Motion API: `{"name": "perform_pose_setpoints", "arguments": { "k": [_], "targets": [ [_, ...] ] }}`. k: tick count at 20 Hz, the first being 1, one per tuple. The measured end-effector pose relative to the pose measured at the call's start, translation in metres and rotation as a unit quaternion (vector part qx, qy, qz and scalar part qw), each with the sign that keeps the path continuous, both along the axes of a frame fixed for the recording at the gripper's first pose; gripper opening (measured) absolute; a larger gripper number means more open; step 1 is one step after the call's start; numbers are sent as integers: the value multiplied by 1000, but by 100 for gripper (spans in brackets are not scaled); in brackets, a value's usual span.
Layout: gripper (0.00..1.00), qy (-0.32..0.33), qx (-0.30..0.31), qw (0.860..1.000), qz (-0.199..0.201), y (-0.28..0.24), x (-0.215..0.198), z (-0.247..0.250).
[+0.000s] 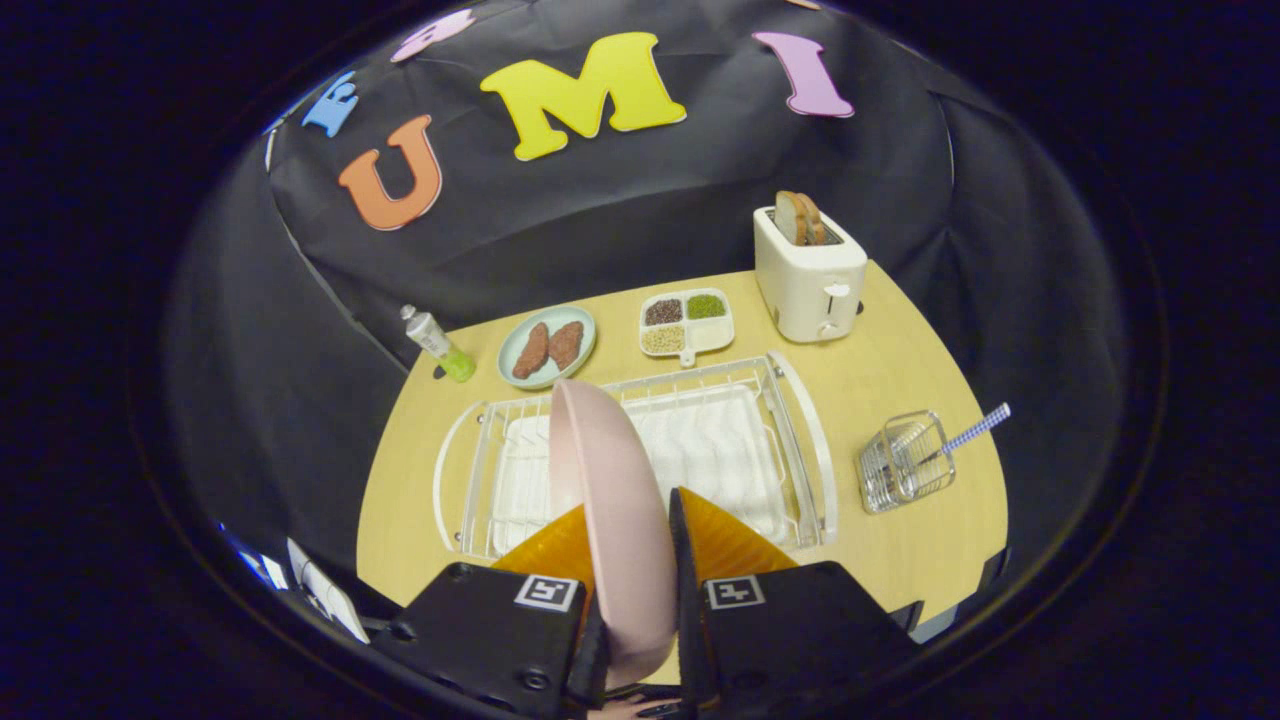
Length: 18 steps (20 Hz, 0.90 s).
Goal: Take the plate from the dish rack, then take the spoon from the basket and place it into the plate.
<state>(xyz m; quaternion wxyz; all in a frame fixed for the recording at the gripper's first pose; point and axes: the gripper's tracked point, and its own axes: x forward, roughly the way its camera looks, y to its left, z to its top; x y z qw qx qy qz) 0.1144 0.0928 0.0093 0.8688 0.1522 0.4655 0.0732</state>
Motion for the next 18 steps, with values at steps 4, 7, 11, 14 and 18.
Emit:
{"name": "perform_pose_setpoints", "arguments": {
  "k": [4, 7, 11, 14, 18],
  "targets": [
    [33, 18, 71, 997, 3, -15, -57, -44],
    [33, 45, 108, 993, 3, -26, -87, -90],
    [33, 79, 160, 984, -9, -34, -102, -142],
    [33, 97, 202, 974, -17, -35, -101, -167],
    [33, 113, 253, 961, -18, -32, -93, -187]
  ]
}}
